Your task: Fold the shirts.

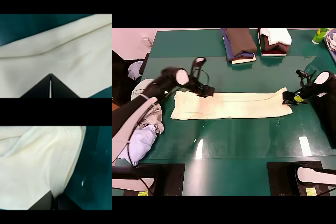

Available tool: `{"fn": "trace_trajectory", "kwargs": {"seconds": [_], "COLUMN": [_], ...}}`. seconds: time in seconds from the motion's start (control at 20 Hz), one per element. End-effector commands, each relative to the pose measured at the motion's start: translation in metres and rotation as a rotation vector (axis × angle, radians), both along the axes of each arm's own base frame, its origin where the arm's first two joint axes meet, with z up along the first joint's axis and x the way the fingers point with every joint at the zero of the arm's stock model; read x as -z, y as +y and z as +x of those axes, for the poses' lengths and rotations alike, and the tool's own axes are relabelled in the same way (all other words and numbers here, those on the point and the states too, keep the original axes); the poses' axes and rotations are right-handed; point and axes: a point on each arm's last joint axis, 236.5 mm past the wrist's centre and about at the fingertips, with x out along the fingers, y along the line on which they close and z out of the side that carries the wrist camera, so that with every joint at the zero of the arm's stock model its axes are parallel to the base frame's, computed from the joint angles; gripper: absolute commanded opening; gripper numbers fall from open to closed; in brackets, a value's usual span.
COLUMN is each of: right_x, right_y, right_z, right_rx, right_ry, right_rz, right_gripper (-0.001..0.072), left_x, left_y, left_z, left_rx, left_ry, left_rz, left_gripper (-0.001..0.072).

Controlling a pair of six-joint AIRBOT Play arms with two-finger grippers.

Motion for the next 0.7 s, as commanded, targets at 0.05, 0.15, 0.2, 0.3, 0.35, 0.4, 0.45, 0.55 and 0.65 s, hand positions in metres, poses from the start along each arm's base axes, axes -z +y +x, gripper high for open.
{"fn": "trace_trajectory", "kwargs": {"seconds": [0.05,0.15,0.2,0.3,0.35,0.4,0.45,0.55,0.65], "right_x": [-0.062,-0.097,-0.115,-0.148,-0.162,-0.177,-0.19,-0.214,-0.229], "right_y": [0.012,0.025,0.035,0.059,0.068,0.077,0.088,0.108,0.125], "right_z": [-0.002,0.002,0.004,0.008,0.011,0.014,0.016,0.018,0.016], "right_rx": [-0.045,-0.091,-0.117,-0.159,-0.174,-0.194,-0.209,-0.239,-0.269], "right_ry": [-0.116,-0.171,-0.201,-0.251,-0.278,-0.312,-0.344,-0.396,-0.424], "right_rz": [-0.011,-0.011,-0.003,0.038,0.049,0.054,0.069,0.108,0.138], "right_gripper": [0.0019,0.0019,0.0019,0.0019,0.0019,0.0019,0.0019,0.0019,0.0019], "left_x": [0.018,0.028,0.033,0.046,0.054,0.06,0.066,0.071,0.069], "left_y": [-0.065,-0.087,-0.096,-0.11,-0.115,-0.118,-0.121,-0.127,-0.129], "left_z": [-0.003,-0.004,-0.006,-0.01,-0.013,-0.017,-0.021,-0.027,-0.026], "left_rx": [0.081,0.116,0.131,0.155,0.165,0.17,0.183,0.2,0.2], "left_ry": [0.014,0.016,0.021,0.038,0.048,0.064,0.077,0.098,0.096], "left_rz": [-0.039,-0.038,-0.035,-0.03,-0.029,-0.03,-0.026,-0.048,-0.057], "left_gripper": [0.0025,0.0025,0.0025,0.0025,0.0025,0.0025,0.0025,0.0025,0.0025]}}
